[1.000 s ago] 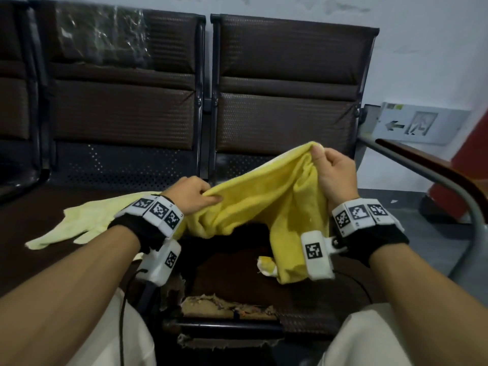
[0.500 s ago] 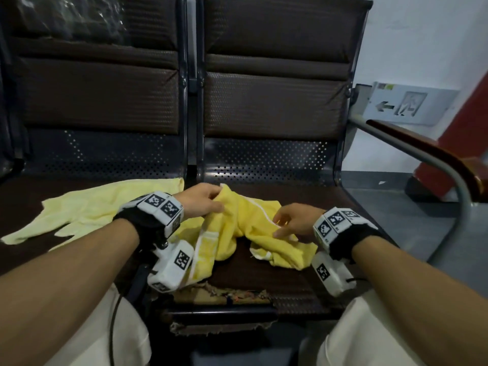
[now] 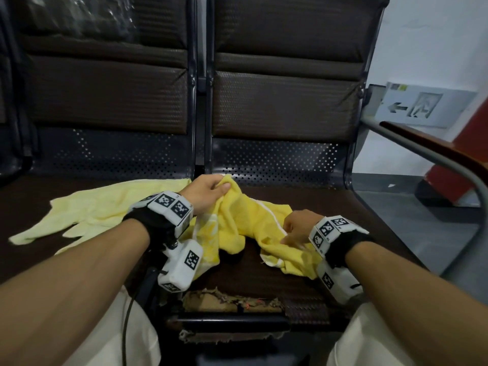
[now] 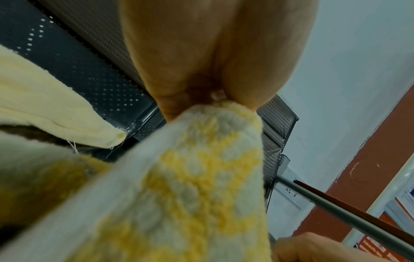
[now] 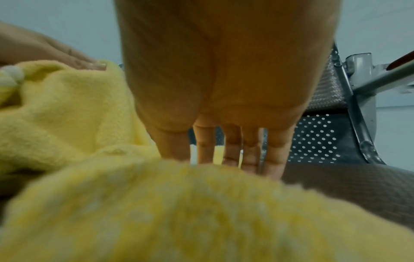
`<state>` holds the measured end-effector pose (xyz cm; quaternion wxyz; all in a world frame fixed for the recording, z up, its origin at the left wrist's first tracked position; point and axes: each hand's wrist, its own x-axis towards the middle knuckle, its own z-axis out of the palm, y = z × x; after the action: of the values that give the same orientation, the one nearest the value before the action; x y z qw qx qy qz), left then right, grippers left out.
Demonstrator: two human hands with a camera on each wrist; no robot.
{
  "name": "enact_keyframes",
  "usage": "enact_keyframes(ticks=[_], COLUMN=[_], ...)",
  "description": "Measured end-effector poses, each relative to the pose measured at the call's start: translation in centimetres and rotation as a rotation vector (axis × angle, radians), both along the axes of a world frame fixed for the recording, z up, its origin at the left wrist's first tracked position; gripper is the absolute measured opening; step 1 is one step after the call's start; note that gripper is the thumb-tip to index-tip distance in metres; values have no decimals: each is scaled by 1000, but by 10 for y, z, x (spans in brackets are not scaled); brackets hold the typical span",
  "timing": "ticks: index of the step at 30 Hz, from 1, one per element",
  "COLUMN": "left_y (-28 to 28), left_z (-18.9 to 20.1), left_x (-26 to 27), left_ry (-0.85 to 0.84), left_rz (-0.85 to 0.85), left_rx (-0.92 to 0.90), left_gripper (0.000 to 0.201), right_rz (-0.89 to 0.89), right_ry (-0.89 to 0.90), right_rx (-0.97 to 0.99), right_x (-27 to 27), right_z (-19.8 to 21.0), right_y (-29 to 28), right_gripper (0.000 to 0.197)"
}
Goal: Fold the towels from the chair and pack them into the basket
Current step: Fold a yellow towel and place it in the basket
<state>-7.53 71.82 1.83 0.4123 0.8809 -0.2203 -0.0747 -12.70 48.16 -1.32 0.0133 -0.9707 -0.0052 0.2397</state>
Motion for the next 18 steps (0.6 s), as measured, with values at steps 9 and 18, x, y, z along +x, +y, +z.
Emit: enact_keyframes(ticks=[9, 18], left_y=[5, 1], left_z=[3, 20], left_x=[3, -17], left_ry=[-61, -2], left_rz=[157, -245], left_rx=[117, -138], left_gripper=[37, 22], right_rz=[52, -59], right_ry=[-484, -566], right_rx=[257, 887], right_x=[-7, -7], right_z=[28, 56], right_y=[11, 43], right_gripper=[24, 24])
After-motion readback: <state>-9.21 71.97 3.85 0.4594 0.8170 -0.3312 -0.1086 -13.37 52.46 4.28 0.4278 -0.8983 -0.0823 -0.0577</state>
